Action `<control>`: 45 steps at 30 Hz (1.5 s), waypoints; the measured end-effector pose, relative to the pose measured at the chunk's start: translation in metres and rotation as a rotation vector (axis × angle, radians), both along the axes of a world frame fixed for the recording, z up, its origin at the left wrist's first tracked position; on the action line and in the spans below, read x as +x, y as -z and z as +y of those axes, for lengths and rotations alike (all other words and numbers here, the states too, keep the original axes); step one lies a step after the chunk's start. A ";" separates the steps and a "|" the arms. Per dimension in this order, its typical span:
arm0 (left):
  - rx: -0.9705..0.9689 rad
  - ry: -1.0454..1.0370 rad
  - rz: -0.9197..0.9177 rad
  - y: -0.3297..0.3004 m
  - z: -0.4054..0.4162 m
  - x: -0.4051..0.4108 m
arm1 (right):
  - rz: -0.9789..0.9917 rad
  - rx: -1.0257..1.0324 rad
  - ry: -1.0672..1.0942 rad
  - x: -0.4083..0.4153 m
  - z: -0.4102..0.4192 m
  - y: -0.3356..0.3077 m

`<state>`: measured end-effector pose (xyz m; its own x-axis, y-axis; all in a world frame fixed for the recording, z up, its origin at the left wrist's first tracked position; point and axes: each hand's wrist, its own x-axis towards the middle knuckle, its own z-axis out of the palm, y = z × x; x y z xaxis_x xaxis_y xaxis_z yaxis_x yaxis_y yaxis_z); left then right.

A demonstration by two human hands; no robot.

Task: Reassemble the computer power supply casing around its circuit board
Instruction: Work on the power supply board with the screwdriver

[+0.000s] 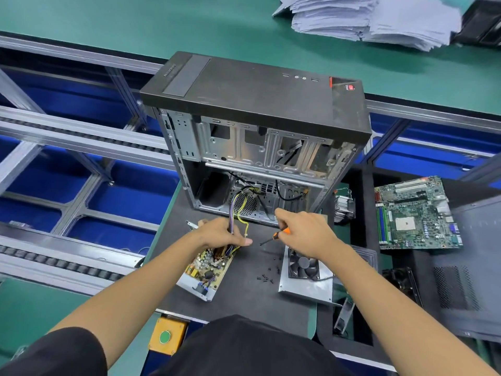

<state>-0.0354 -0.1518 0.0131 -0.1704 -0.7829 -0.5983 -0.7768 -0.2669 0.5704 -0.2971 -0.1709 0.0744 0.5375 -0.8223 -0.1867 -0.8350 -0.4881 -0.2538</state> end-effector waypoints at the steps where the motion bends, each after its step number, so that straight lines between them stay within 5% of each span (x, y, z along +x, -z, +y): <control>1: 0.001 -0.014 0.007 -0.002 0.000 0.002 | -0.005 0.002 -0.006 0.001 0.000 0.000; 6: -0.166 0.018 0.105 -0.001 0.014 0.018 | -0.056 0.036 -0.036 0.011 0.003 -0.002; 19: -0.226 0.078 0.345 0.016 0.015 0.053 | -0.021 0.048 -0.129 0.057 0.017 0.007; 45: -0.323 0.146 0.316 0.016 0.017 0.053 | 0.126 -0.060 -0.174 0.083 0.020 0.023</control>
